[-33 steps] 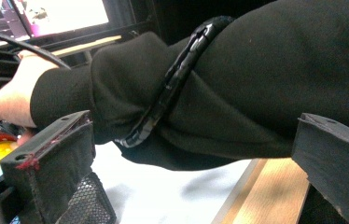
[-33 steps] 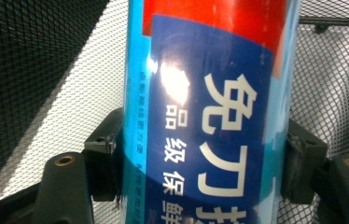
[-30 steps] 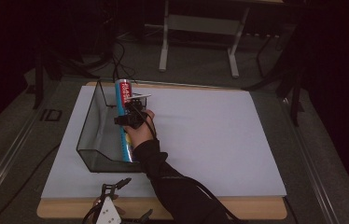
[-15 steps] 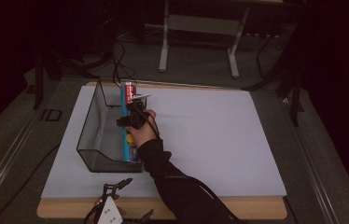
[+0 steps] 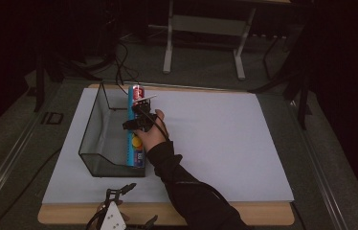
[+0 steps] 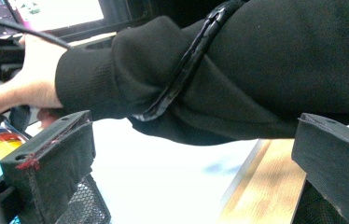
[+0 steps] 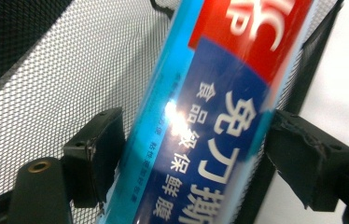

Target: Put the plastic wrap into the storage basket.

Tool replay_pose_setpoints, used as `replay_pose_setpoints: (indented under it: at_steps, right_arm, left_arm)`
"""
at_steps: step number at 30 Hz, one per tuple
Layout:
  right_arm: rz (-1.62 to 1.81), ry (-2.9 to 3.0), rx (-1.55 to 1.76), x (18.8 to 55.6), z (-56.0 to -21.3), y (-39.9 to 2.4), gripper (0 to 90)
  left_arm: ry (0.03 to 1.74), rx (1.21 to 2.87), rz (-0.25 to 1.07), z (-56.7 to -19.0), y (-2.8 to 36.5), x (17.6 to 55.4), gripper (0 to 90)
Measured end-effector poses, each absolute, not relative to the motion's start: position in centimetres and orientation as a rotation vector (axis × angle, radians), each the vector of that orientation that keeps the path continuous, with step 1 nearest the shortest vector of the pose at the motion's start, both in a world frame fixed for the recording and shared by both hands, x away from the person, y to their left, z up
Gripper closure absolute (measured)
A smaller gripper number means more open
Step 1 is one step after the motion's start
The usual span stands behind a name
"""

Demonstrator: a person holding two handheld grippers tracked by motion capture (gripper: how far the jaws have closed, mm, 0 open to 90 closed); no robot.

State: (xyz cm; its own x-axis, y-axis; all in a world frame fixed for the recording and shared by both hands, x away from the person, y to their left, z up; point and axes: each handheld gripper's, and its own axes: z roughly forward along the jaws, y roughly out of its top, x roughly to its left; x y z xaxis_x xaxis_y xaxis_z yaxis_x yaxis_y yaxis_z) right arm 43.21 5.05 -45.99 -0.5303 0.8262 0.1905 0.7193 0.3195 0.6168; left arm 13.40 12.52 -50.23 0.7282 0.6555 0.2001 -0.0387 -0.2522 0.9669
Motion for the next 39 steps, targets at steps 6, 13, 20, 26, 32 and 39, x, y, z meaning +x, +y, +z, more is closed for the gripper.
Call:
replay_pose_setpoints:
  at_steps: [6,13,20,26,32,39]
  right_arm:
    - [1.072,2.431,1.372,43.1,-44.3,3.5,14.8]
    - [1.115,2.44,1.243,42.6,-43.2,1.8,13.6]
    - [1.154,2.461,1.198,42.2,-42.7,-0.4,13.8]
    - [1.17,2.445,1.147,41.6,-42.2,-3.1,13.8]
    - [1.195,2.425,1.133,41.1,-41.6,-6.1,13.8]
    - [1.203,2.418,1.107,40.3,-41.8,-9.2,13.8]
  left_arm:
    - [0.495,1.719,0.709,-50.3,12.4,13.5,0.1]
    - [0.496,1.723,0.705,-50.3,12.4,13.5,0.1]
    - [0.499,1.725,0.705,-50.4,12.3,13.6,0.1]
    - [0.505,1.729,0.707,-50.5,12.4,13.5,0.1]
    - [0.506,1.734,0.707,-50.5,12.3,13.6,0.1]
    - [0.508,1.74,0.705,-50.6,12.1,13.7,0.1]
